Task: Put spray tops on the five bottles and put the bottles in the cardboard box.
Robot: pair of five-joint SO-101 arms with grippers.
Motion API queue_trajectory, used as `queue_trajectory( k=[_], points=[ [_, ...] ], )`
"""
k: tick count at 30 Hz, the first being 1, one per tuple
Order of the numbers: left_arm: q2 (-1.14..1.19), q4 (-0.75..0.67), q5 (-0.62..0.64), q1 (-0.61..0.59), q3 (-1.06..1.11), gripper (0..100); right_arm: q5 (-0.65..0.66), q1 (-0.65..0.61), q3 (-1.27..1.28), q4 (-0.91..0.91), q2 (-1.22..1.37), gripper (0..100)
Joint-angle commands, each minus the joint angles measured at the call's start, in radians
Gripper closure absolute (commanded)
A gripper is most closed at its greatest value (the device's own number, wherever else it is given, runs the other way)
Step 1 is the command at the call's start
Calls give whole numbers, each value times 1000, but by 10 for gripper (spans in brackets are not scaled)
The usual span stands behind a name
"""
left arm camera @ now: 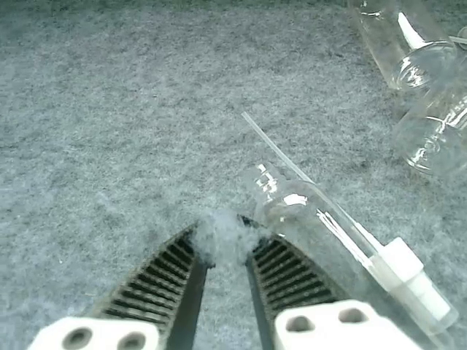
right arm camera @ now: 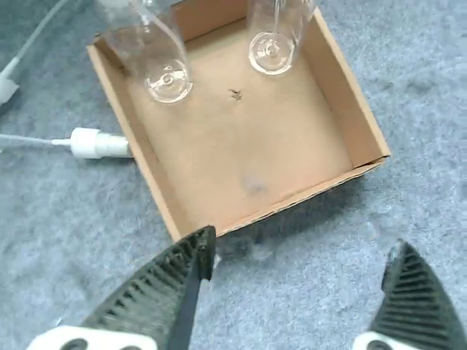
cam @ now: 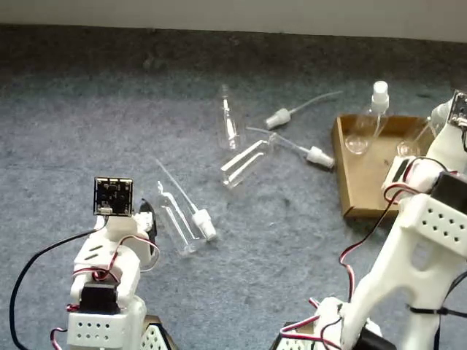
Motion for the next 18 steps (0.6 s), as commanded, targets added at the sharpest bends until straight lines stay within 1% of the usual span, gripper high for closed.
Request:
queue_trajectory(
  k=[1,6,12,15,18],
  points=[
    [-13,-20,2,-27,-15,992,8,-110,-4,93,-131,669],
    [-13,-21,0,-91,-22,992,0,-311,7,205,-217,669],
    [-13,-25,0,-226,-50,990,0,-568,156,211,-248,669],
    [-13,-83,2,-266,-35,990,0,-716,223,211,-248,669],
    [-13,-124,2,-269,-7,989,-2,-845,254,211,-248,669]
  ],
)
